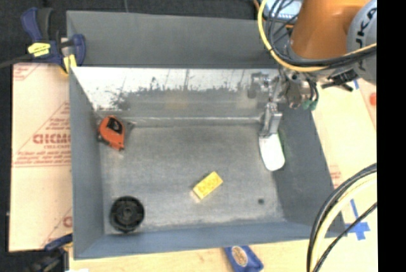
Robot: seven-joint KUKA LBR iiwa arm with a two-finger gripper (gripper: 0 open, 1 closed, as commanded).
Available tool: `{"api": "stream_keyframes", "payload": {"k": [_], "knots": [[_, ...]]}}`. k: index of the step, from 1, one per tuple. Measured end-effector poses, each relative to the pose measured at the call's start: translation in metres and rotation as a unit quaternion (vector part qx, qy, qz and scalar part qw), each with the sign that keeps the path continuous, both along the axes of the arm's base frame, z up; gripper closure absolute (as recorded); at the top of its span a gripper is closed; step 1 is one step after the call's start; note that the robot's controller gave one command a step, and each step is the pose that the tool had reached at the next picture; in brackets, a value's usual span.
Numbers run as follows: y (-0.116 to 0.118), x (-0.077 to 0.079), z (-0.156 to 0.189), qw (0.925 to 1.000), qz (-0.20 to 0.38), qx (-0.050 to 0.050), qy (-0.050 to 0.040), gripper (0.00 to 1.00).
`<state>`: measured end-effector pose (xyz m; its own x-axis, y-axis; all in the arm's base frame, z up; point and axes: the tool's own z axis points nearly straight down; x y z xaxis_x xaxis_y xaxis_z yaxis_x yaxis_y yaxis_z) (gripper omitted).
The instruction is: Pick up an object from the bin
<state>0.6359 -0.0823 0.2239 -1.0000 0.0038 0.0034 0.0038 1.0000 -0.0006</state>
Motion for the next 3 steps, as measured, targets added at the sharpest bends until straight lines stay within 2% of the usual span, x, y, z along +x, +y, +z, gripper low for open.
{"api": "stream_keyframes", "payload": {"k": [1,2,3], "knots": [[0.0,0.001,0.005,1.0,0.001,-0.001,-0.0042,0.0],[0.053,-0.016,-0.048,0.9988,0.049,-0.001,-0.005,0.0],[0.074,-0.028,-0.063,0.9997,0.024,0.002,-0.0003,0.0]]}}
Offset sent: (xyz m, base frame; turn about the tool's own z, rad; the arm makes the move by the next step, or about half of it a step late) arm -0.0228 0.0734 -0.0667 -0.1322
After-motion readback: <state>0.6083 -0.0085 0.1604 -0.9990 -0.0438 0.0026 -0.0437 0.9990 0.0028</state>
